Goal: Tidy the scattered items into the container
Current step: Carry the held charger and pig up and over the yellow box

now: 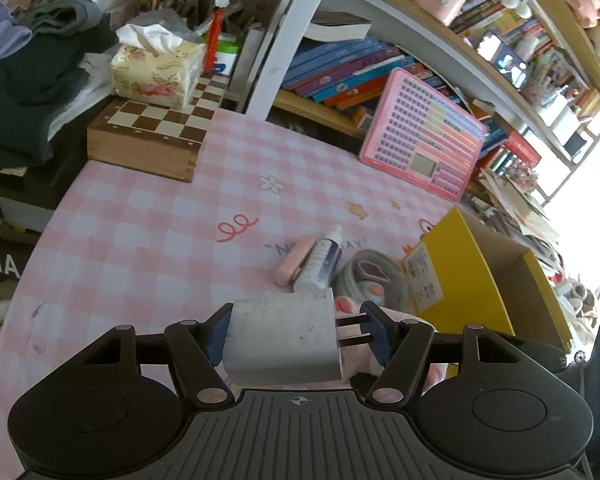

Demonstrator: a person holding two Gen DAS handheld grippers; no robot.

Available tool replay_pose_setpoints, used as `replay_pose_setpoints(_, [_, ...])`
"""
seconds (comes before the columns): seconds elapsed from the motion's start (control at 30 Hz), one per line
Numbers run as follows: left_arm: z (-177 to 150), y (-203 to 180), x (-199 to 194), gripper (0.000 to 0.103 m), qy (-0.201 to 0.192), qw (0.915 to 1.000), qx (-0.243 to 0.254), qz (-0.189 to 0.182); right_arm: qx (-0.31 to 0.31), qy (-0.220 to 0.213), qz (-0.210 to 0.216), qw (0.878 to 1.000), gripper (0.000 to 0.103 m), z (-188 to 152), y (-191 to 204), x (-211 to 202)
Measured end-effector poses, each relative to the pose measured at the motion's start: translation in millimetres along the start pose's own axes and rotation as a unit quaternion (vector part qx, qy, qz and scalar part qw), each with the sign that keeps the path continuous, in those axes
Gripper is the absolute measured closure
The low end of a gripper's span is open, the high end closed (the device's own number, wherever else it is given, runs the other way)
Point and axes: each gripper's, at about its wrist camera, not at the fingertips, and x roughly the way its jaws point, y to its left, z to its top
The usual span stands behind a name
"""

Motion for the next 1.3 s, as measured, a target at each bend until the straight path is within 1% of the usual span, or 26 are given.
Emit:
replay_pose_setpoints(0.23, [-18,-3,-25,0.036,-0.004,0.9999,0.008,-0.012,-0.001,-0.010,-0.003,1.000,0.044,-11,16,-27])
replay_pose_setpoints(0.5, [-39,-1,-49,0.036,-0.002,0.9997,0.003,-0.025,0.015,-0.010,-0.001,1.000,0.044,-28,36,-54])
replay_pose_setpoints(0.67, [-48,-2,-62,0.036,-0.005,0.9993,0.010,-0.035,0.022,-0.005,-0.007,1.000,0.044,-40,41,-72])
replay_pose_setpoints(0.8, [-54,-4,-69,0.036,-0.005,0.9990,0.015,-0.043,0.043,0.002,-0.010,0.999,0.044,-53,46,-80])
replay_pose_setpoints(1.17, [-70,-14,-89,0.036,-0.009,0.9978,0.032,-0.058,0.057,-0.009,-0.024,0.998,0.044,-70,56,-101])
replay_pose_setpoints(1.3, [-76,-16,-93,0.036,-0.007,0.9975,0.031,-0.063,0.058,-0.010,-0.027,0.998,0.044,-76,61,-107])
